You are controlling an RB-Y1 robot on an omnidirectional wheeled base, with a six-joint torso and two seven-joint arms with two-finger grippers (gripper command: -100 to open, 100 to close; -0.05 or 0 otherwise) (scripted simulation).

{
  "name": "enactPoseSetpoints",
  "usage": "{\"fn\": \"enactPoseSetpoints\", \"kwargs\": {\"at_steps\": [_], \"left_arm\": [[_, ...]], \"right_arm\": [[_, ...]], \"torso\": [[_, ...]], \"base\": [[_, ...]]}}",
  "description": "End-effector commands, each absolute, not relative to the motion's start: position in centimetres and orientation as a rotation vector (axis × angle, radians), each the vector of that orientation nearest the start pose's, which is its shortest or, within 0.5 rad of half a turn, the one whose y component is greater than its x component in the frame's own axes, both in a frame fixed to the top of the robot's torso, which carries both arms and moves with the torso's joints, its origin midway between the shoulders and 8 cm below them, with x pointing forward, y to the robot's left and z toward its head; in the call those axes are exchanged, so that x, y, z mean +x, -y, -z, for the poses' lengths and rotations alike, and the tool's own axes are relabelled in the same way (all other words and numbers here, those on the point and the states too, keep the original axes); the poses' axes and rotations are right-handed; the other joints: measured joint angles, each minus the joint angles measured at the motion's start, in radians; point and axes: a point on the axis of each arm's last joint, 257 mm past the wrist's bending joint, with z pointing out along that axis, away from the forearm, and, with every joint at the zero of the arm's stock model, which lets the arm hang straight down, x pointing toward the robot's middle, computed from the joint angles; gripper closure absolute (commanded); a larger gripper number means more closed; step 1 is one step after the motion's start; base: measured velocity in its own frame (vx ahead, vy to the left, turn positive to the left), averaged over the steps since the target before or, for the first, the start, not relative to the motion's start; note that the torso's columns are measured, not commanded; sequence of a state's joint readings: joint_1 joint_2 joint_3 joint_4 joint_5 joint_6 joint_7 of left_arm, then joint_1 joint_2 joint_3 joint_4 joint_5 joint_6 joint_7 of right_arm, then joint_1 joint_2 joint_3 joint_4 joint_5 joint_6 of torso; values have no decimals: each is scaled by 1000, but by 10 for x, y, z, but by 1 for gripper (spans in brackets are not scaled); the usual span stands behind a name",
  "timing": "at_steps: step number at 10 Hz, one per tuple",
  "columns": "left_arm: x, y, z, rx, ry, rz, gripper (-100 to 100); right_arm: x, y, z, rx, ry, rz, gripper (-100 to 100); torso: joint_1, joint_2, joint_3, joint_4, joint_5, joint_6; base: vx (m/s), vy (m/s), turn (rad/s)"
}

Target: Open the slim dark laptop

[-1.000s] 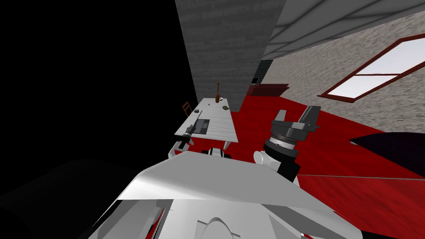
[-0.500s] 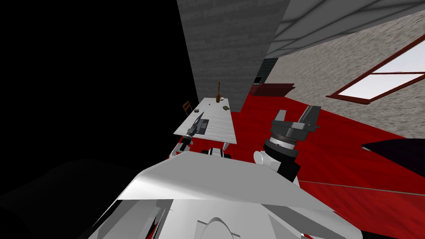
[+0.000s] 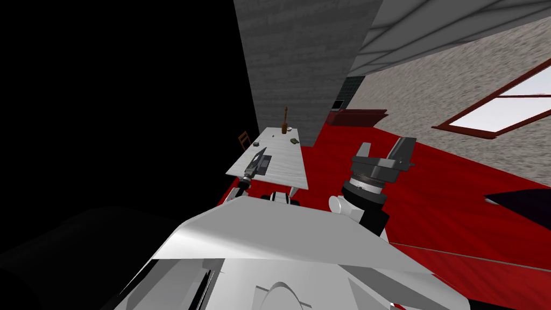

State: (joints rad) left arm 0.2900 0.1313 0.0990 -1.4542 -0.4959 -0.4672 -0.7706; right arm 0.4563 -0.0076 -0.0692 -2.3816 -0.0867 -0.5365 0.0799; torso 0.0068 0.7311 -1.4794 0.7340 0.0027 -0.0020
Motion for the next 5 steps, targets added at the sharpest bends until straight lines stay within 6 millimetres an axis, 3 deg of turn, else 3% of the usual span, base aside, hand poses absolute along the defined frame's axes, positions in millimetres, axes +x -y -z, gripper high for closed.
{"fn": "enactPoseSetpoints", "kwargs": {"at_steps": [1,5], "left_arm": [[422,-292,325,-46,-1583,145,100],[412,-272,342,38,-1589,99,100]], "right_arm": [[309,297,-89,524,-458,-1267,0],[309,297,-89,524,-458,-1267,0]], "torso": [[1,-1,-1,-1,1,-1],[1,1,1,0,0,-1]], "base": [[39,-3,47],[41,-1,62]]}}
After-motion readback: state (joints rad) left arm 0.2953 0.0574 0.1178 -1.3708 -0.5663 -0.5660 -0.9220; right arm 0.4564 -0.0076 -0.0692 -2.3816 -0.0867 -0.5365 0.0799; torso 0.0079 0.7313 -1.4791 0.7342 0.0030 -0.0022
